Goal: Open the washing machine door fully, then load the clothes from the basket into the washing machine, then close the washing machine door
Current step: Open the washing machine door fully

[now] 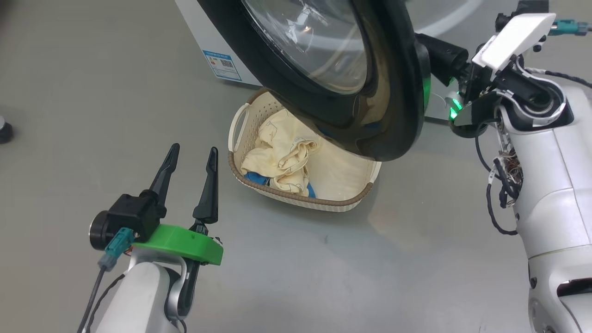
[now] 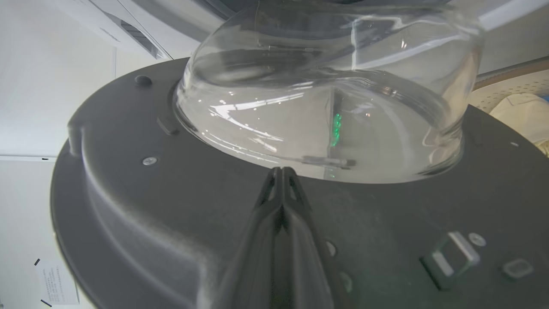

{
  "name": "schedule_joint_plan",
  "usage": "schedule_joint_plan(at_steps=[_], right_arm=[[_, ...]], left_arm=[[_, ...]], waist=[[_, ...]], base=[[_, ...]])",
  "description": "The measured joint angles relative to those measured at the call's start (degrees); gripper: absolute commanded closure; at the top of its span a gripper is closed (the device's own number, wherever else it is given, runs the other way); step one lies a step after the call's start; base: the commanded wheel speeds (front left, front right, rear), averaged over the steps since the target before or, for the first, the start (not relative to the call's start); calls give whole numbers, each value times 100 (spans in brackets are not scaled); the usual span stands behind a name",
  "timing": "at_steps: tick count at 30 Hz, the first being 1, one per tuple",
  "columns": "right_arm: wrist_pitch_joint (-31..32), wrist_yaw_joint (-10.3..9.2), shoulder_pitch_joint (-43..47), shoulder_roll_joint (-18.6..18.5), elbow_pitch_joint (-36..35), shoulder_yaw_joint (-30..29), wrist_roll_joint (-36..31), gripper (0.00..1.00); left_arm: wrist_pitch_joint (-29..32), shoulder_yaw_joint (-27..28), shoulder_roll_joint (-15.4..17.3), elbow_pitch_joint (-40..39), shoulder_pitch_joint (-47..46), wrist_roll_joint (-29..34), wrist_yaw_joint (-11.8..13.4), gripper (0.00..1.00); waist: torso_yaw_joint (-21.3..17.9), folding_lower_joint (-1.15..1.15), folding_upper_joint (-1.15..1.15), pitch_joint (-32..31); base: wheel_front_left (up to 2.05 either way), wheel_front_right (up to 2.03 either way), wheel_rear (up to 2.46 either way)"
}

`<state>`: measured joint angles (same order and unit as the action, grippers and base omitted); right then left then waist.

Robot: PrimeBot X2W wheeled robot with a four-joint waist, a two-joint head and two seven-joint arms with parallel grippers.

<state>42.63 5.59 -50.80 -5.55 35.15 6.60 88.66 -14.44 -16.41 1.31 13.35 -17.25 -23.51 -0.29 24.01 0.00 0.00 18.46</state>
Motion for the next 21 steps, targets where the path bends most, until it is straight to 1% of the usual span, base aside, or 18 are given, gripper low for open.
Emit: schedule_joint_plan(at_steps=[3,9,21], right_arm=[[20,33,132,53,-24,93,18,100],[44,34,354,74,-57,202,120,100],[103,41,778,145,-177,633,375,100]], left_arm=[[0,2,0,49,50,15,-1,0],[0,-7,1,86,108,15,-3,0],[0,-13,3,121,231,36,-11,0]], waist=[[-1,0,0,-64],[14,0,0,-189],[102,0,0,-409]], base=[[0,0,0],[0,0,0],[0,0,0]])
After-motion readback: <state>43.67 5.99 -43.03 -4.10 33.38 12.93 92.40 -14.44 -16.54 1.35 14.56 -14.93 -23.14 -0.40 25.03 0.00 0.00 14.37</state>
